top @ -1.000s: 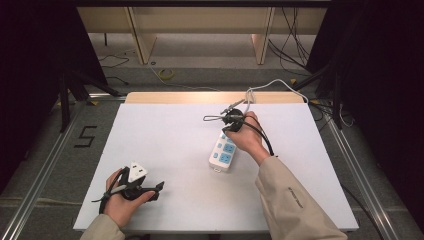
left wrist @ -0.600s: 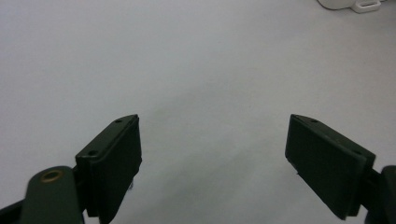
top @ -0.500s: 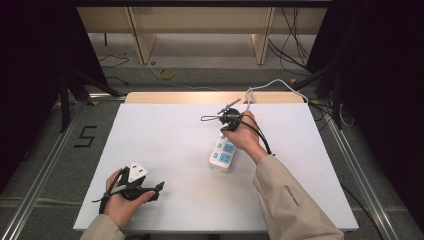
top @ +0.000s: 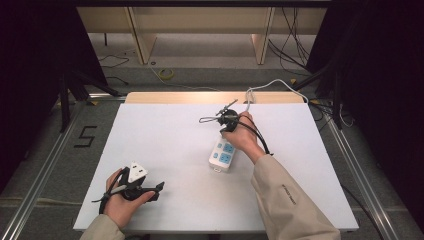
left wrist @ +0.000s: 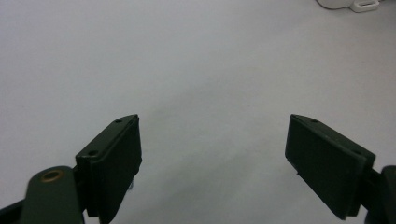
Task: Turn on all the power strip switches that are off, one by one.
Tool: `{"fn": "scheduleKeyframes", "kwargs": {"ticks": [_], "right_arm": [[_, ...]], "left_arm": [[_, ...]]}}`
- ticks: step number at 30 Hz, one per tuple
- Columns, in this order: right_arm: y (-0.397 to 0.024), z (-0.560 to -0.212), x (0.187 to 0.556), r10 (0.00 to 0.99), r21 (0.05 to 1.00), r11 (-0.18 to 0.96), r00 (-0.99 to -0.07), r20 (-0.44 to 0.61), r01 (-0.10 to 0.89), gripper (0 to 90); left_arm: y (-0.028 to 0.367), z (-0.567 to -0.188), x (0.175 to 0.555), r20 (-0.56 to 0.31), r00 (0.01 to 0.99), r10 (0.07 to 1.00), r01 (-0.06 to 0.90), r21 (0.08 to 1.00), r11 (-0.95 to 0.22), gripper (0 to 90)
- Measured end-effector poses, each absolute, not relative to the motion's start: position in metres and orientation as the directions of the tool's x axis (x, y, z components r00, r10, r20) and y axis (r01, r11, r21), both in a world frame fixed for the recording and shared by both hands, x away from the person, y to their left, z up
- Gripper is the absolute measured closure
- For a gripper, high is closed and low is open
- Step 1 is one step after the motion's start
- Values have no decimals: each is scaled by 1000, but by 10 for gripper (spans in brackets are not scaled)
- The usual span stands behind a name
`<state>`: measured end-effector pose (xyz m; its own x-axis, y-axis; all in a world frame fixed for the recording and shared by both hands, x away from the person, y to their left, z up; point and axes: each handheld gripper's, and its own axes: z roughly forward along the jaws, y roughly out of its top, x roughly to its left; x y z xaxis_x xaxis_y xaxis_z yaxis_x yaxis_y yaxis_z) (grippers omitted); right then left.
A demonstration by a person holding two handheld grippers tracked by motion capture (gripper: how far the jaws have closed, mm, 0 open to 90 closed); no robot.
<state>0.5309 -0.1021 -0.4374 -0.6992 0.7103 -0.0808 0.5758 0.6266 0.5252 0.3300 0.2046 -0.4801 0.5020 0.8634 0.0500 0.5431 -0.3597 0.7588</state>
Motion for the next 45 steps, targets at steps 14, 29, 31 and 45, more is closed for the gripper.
{"fn": "scheduleKeyframes", "kwargs": {"ticks": [14,29,31,45], "right_arm": [[-100,-437,533,702,500,648,-706,-97,575,900],[-98,-438,535,703,486,650,-705,-93,584,900],[-98,-438,535,703,486,650,-705,-93,584,900],[-96,-440,534,707,478,652,-699,-102,589,900]], "left_arm": [[205,-480,330,55,505,861,543,756,-367,184],[205,-480,330,56,505,861,543,755,-367,184],[205,-480,330,56,505,861,542,756,-367,184],[205,-480,330,54,506,861,541,757,-366,183]]}}
